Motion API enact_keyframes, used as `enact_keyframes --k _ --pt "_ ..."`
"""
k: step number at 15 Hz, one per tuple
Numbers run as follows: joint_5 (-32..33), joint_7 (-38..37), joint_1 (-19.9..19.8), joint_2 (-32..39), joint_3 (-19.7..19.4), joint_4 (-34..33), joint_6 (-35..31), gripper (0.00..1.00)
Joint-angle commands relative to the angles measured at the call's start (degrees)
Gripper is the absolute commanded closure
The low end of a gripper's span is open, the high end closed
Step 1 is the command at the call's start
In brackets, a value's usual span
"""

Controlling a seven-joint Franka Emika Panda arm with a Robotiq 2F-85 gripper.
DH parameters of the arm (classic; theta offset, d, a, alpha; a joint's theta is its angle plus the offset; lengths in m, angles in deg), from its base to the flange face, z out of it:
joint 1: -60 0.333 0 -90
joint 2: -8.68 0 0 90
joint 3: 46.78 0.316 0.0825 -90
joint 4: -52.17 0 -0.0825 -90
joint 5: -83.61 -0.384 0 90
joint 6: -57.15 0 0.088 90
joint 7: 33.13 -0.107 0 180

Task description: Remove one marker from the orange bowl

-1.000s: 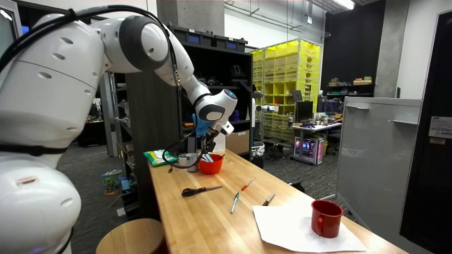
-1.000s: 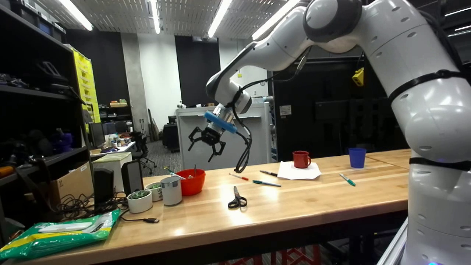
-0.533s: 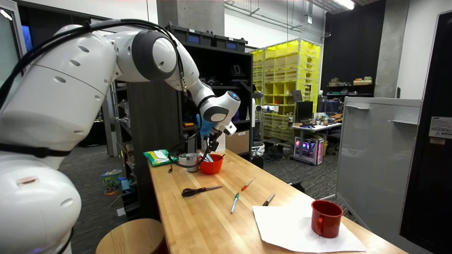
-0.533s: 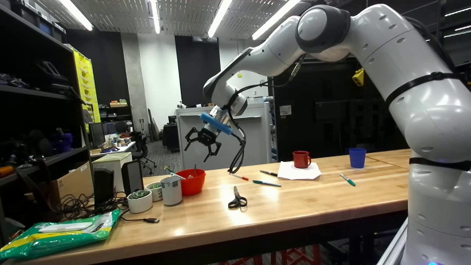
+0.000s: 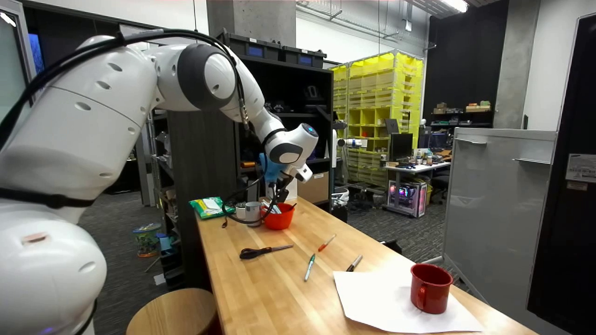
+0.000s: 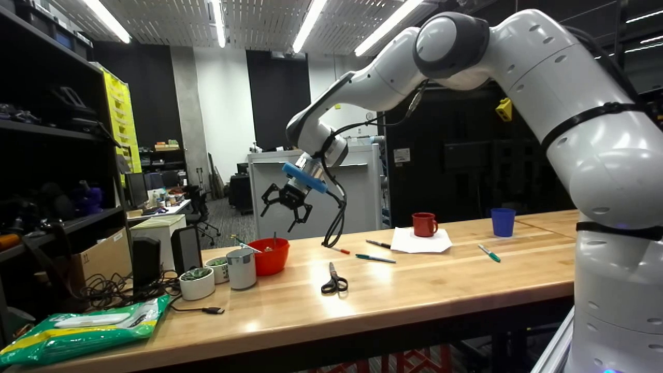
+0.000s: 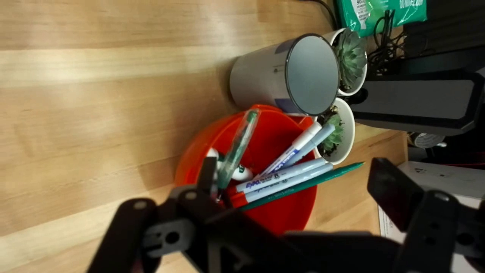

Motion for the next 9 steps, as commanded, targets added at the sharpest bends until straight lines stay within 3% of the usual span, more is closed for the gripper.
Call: enact_keyframes --k 1,9 --pt "-0.86 0.13 -0.84 3.30 0.39 -3.82 2.76 0.00" --pt "4.23 -4.98 -0.12 9.37 -0.94 -14.73 12.32 0.00"
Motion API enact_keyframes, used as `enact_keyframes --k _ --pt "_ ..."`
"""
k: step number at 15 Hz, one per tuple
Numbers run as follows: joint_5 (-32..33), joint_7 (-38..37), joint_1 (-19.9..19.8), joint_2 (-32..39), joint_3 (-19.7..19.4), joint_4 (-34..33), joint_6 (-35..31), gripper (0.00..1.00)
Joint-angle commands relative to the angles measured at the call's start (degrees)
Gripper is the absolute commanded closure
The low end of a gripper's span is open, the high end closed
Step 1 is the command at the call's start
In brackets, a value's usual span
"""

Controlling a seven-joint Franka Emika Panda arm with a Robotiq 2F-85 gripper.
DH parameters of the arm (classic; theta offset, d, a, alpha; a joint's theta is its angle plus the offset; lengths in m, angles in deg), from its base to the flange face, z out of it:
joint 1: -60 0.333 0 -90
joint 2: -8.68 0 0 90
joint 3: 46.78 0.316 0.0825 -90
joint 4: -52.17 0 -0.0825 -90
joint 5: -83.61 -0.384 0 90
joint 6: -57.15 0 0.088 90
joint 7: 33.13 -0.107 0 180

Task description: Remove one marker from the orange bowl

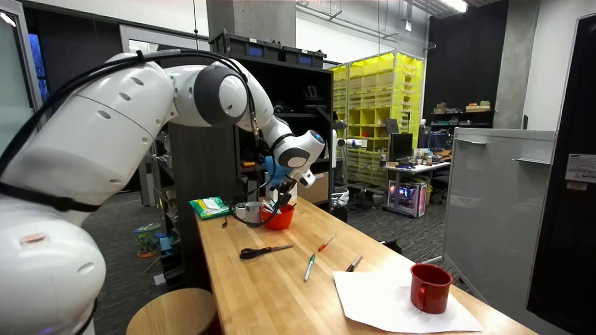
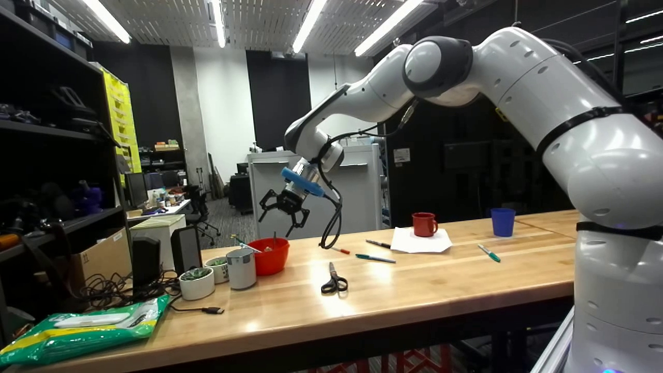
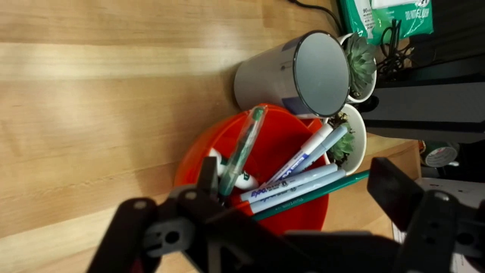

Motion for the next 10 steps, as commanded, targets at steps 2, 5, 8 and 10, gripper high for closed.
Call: enact_keyframes --k 2,5,8,10 --pt "4.39 -5.59 0.73 4.84 -0.69 -9.76 7.92 0.00" --pt "3.86 -6.44 0.23 7.72 0.25 -14.32 10.37 0.00" --pt "3.46 -6.96 0.12 10.57 0.77 -18.13 11.96 0.00" --pt "3.67 -8.26 0.05 12.61 0.91 -20.82 13.90 0.00"
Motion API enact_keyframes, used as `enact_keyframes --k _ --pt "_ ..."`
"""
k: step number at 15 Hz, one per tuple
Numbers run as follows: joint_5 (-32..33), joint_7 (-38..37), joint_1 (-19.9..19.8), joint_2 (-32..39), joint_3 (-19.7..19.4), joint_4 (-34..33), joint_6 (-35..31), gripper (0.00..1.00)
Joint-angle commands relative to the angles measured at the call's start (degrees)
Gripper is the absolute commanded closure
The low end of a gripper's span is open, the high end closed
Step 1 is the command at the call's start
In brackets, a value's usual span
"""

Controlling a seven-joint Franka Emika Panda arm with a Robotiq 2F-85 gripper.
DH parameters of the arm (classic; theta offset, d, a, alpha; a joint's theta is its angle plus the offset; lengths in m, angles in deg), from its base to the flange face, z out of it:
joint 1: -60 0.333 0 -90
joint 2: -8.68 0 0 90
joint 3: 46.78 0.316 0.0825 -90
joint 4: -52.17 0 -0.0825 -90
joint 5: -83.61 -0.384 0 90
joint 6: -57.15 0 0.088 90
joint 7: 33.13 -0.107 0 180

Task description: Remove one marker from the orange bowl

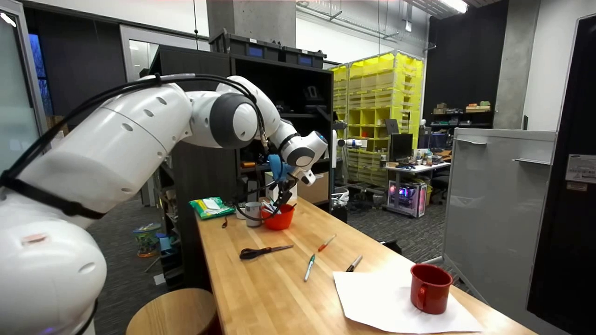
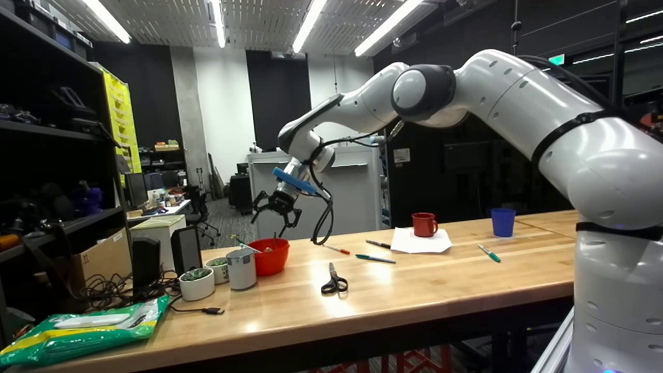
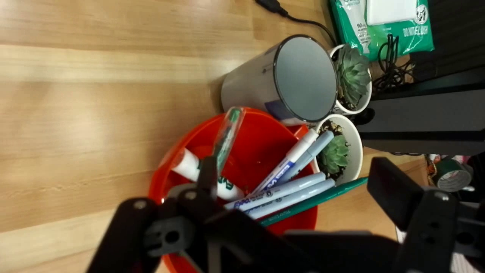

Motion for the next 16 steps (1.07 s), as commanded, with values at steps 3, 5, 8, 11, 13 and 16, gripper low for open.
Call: enact_keyframes --k 3,5,8,11,13,16 --pt "0.75 -5.22 0.10 6.64 0.48 -9.94 6.80 0.00" --pt "0.68 -5.97 0.04 8.37 0.67 -12.64 8.50 0.00" --pt "0.57 -6.83 0.02 10.92 1.01 -16.56 10.31 0.00" --pt "0.65 -7.54 -0.03 13.51 1.44 -20.53 12.18 0.00" --pt "0.54 -8.10 -0.13 15.18 1.86 -23.01 13.37 0.00" --pt "0.56 -8.72 -0.26 17.78 2.49 -26.78 15.25 0.00"
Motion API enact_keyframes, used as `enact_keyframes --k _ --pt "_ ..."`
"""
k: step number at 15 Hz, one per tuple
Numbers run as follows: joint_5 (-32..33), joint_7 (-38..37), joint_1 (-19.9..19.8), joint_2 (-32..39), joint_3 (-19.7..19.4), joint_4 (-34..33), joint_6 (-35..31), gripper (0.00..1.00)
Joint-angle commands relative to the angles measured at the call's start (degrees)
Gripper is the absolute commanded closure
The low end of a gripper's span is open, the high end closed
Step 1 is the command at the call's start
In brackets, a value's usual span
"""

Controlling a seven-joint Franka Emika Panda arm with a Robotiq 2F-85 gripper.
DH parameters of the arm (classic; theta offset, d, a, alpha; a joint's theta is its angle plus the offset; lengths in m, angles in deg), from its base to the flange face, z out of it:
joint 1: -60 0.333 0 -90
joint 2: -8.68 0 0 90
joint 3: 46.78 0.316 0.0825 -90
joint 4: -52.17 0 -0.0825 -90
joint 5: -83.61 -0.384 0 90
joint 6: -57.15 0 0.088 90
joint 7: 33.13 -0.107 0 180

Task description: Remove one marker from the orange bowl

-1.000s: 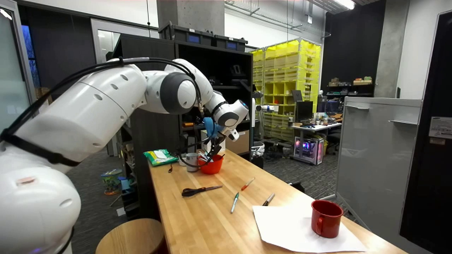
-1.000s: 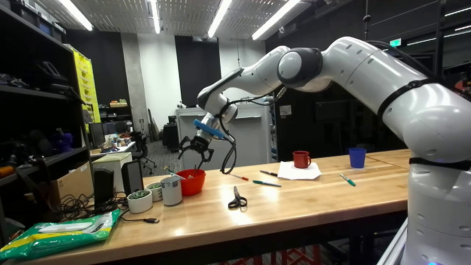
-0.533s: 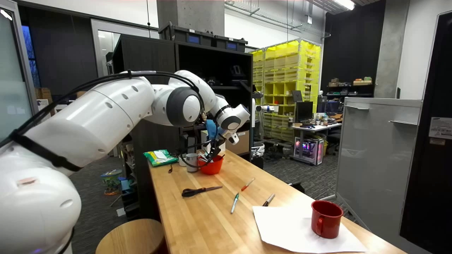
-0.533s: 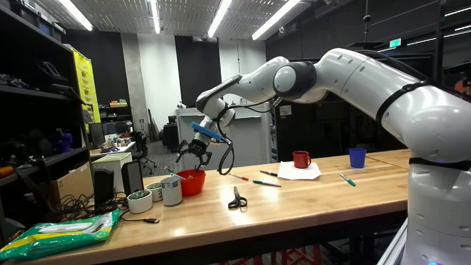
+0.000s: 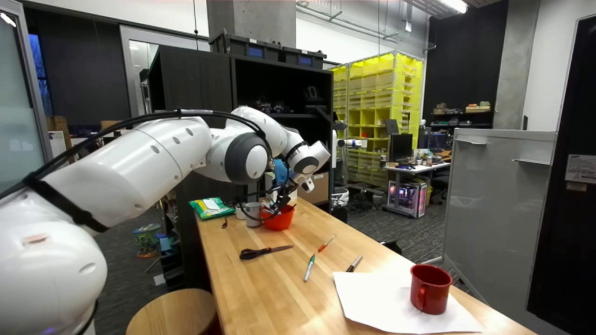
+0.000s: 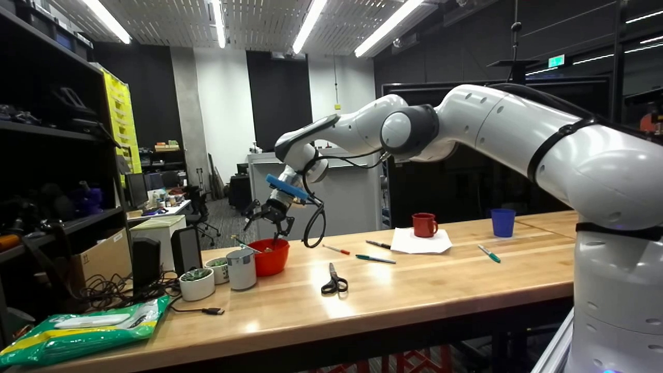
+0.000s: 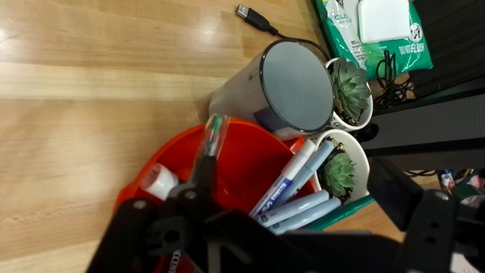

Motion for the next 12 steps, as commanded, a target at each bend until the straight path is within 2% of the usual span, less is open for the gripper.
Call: enact_keyframes --k 1,12 --pt "0.60 -2.84 -0.28 4.95 1.45 -7.88 3.92 0.00" --pt "1.42 -4.73 -0.11 10.98 2.66 -16.95 8.37 0.00"
